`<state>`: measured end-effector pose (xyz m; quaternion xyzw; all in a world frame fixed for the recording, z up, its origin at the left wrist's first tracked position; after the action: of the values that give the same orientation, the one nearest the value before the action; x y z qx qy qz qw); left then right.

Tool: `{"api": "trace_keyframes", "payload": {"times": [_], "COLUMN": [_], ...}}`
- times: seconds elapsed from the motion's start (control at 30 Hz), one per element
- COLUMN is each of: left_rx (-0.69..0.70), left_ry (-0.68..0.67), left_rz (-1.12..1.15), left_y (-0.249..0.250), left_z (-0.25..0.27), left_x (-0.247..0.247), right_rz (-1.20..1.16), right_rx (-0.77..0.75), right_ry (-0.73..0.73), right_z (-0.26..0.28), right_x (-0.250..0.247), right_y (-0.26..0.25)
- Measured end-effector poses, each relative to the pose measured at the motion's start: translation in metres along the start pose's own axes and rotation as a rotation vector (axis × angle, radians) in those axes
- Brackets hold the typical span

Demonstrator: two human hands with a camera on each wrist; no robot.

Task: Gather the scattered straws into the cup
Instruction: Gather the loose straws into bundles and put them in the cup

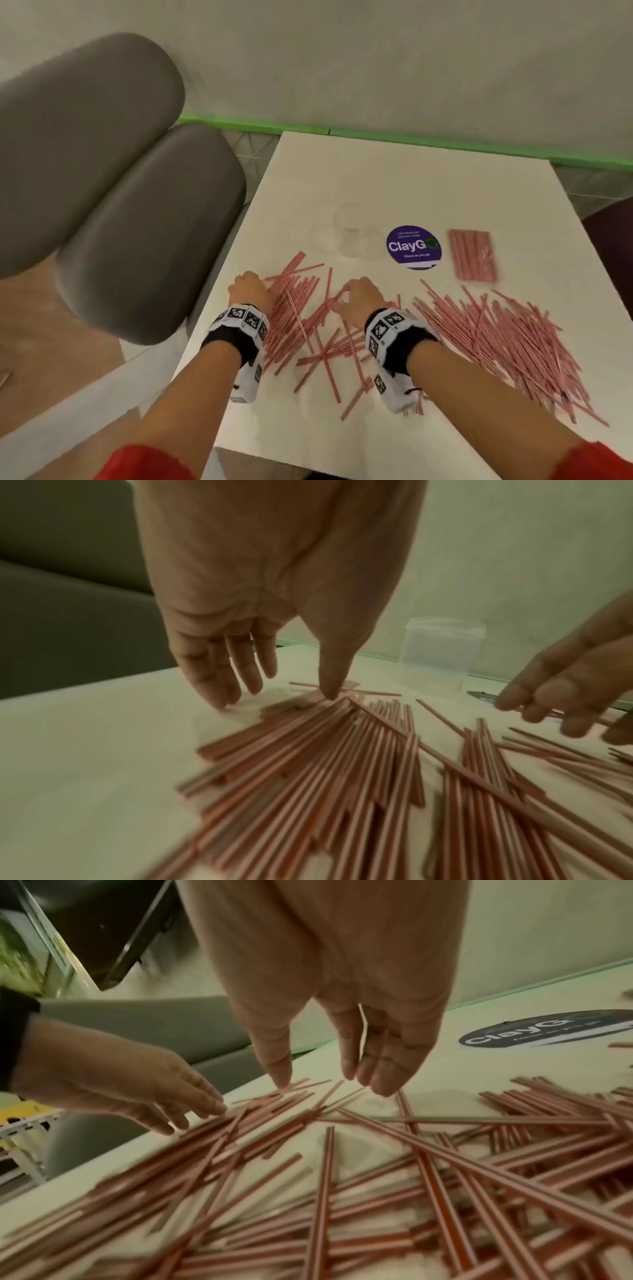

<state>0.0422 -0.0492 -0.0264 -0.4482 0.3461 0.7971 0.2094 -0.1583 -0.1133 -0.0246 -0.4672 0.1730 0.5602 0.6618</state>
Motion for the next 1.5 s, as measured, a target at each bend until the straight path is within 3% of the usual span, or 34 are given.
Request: {"api": "trace_keyframes", "payload": {"times": [0.1, 0.27, 0.57, 0.87, 1.1, 1.23, 1.5], "left_rx": [-0.016, 0.076, 0.085, 0.163, 0.270, 0.226, 0.314], "left_ry": [-0.012, -0.057, -0.161, -0.212, -0.374, -0.359, -0.403], "left_rz": [0.009, 0.038, 0.063, 0.224, 0.306, 0.406, 0.736], "left_y": [-0.002, 0.016, 0.015, 0.047, 0.057, 0.054, 0.064], "left_z": [0.001, 0.009, 0.019, 0.031, 0.035, 0.037, 0.039], "left_x": [0.008, 0.021, 0.027, 0.048, 0.065, 0.067, 0.058], "right_rz": [0.086, 0.041, -0.077, -0.426, -0.725, -0.834, -0.988], "right_rx": [0.083, -0.013, 0.043, 0.118, 0.156, 0.121, -0.007], "right_ry": [-0.031, -0.004, 0.031, 0.081, 0.056, 0.065, 0.084], "right_z": [-0.004, -0.002, 0.001, -0.005, -0.011, -0.010, -0.008], "right_x": [0.010, 0.019, 0.019, 0.025, 0.038, 0.035, 0.014], "right_y": [0.006, -0.004, 0.002, 0.001, 0.002, 0.000, -0.011]}}
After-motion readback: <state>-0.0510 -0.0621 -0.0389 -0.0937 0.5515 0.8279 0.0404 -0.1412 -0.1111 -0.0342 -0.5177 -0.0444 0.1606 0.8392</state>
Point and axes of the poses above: each hand's wrist, its own z-axis away from the middle knuckle, its own x-axis out of the palm, y = z × x, the point moved 7 cm from there along -z, towards the middle knuckle, and after that the axes turned 3 degrees about x, right-handed, at the moved point
